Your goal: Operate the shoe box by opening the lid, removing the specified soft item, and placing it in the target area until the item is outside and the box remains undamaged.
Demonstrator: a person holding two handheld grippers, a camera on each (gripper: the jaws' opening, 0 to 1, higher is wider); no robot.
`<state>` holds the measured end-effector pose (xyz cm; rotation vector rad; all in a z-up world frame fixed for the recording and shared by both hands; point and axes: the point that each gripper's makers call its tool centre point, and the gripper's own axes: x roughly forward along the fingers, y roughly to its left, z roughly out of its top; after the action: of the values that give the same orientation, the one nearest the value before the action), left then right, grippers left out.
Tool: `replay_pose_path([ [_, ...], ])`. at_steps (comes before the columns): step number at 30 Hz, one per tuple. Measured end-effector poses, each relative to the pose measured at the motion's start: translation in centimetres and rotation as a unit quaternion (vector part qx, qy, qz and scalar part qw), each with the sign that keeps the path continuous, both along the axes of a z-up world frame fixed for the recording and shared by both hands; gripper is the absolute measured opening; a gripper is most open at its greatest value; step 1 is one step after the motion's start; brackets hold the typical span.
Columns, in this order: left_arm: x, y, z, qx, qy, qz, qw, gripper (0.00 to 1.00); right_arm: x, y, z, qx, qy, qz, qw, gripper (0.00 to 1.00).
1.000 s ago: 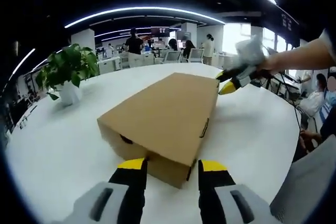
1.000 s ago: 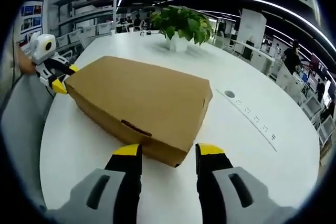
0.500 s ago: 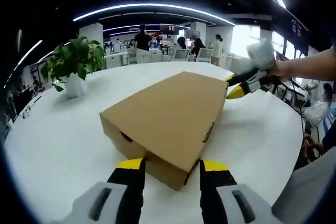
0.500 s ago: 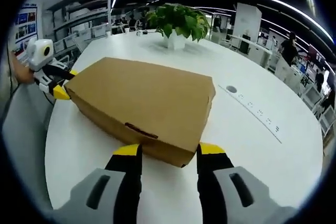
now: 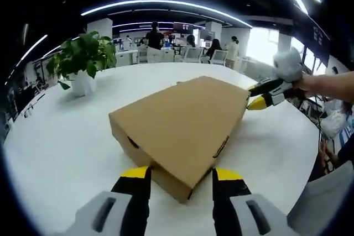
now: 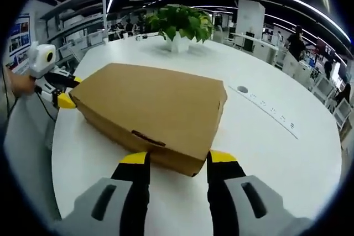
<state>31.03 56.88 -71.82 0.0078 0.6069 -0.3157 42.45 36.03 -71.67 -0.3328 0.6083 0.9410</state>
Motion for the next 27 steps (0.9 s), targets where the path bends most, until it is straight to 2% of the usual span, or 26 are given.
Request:
replay_pose_path([
  [15, 0.3, 2.3, -0.1, 0.015, 0.012, -0.012, 0.9998, 0.47, -1.9, 1.5, 0.0, 0.012, 0.011, -0.046, 0.9988, 0.37],
  [27, 0.4, 4.4, -0.3, 0.02, 0.021, -0.051, 0.9983, 0.47, -3.5, 2.6, 0.0, 0.015, 0.022, -0.074, 0.9969, 0.34],
])
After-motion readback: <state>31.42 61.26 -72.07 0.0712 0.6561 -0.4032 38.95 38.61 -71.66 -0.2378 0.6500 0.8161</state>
